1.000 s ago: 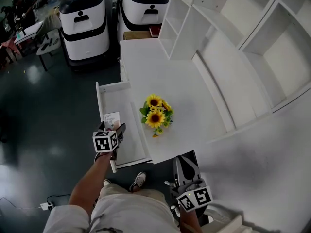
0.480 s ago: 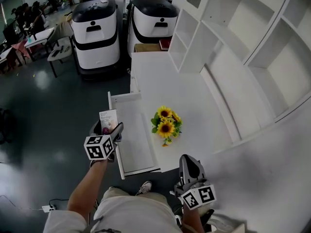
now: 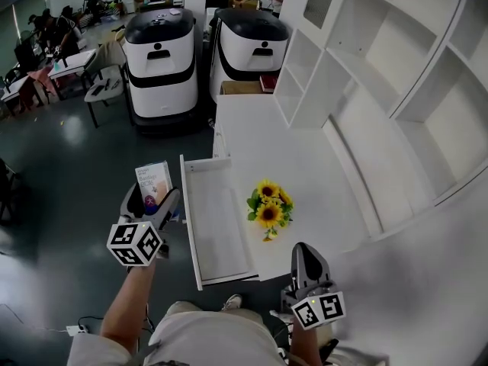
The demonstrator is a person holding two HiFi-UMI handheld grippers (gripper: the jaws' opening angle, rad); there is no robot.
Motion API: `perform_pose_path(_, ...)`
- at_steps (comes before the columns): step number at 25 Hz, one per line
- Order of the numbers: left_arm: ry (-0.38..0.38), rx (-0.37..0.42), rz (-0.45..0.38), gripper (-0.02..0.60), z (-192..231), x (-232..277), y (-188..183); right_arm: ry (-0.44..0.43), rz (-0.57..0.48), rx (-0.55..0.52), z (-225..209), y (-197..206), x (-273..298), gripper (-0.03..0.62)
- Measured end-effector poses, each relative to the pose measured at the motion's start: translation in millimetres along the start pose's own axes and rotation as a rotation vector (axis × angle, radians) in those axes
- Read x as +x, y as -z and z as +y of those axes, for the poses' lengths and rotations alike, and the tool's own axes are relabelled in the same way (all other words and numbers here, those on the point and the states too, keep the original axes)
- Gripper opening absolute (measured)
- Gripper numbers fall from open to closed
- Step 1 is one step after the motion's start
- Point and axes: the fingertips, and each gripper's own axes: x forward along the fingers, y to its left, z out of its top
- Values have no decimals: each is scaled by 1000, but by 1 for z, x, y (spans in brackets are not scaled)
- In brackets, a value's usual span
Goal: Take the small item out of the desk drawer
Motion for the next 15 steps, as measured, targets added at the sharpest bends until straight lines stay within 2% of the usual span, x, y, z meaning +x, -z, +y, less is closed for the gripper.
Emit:
perform_pose_path(7, -11, 4, -196, 469, 12, -28, -71, 45, -30, -14, -14, -13, -4, 11)
perform_pose_path(15, -41, 10, -305, 468, 24, -58, -113, 98, -62, -40, -25, -32, -9, 11)
